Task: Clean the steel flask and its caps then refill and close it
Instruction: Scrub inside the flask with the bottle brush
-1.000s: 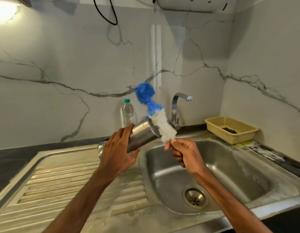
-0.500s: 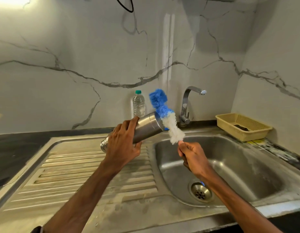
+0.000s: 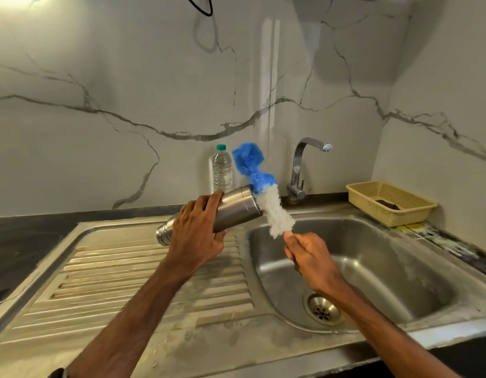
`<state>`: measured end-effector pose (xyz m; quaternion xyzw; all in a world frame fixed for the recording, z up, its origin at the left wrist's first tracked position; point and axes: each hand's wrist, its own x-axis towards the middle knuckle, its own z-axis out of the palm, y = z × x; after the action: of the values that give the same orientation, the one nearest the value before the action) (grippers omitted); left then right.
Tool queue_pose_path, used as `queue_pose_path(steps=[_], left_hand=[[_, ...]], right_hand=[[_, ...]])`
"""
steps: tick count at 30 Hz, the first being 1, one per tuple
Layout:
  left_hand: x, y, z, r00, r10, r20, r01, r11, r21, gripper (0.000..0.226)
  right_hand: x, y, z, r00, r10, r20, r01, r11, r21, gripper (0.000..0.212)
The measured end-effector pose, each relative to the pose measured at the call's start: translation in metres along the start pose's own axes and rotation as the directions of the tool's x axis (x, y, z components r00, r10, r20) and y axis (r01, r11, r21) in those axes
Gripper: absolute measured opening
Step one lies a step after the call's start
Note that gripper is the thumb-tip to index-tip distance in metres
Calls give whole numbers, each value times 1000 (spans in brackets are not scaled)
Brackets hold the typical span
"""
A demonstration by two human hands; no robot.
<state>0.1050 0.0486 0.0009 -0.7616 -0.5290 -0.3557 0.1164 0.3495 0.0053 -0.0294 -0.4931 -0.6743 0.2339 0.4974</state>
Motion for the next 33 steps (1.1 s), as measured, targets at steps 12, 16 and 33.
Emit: queue_pose_path(steps=[12, 16, 33], left_hand=[[-3, 0, 1, 994, 100, 32, -103, 990, 101, 90], [2, -3, 1, 995, 104, -13, -101, 985, 142, 90], [3, -14, 2, 965, 255, -62, -243, 957, 158, 90]], right_hand=[[2, -1, -1, 999, 34, -14, -35, 999, -24, 53], [-8, -4, -4, 995, -103, 8, 103, 973, -207, 52], [-2, -3, -13, 1000, -14, 6, 15, 970, -242, 56]])
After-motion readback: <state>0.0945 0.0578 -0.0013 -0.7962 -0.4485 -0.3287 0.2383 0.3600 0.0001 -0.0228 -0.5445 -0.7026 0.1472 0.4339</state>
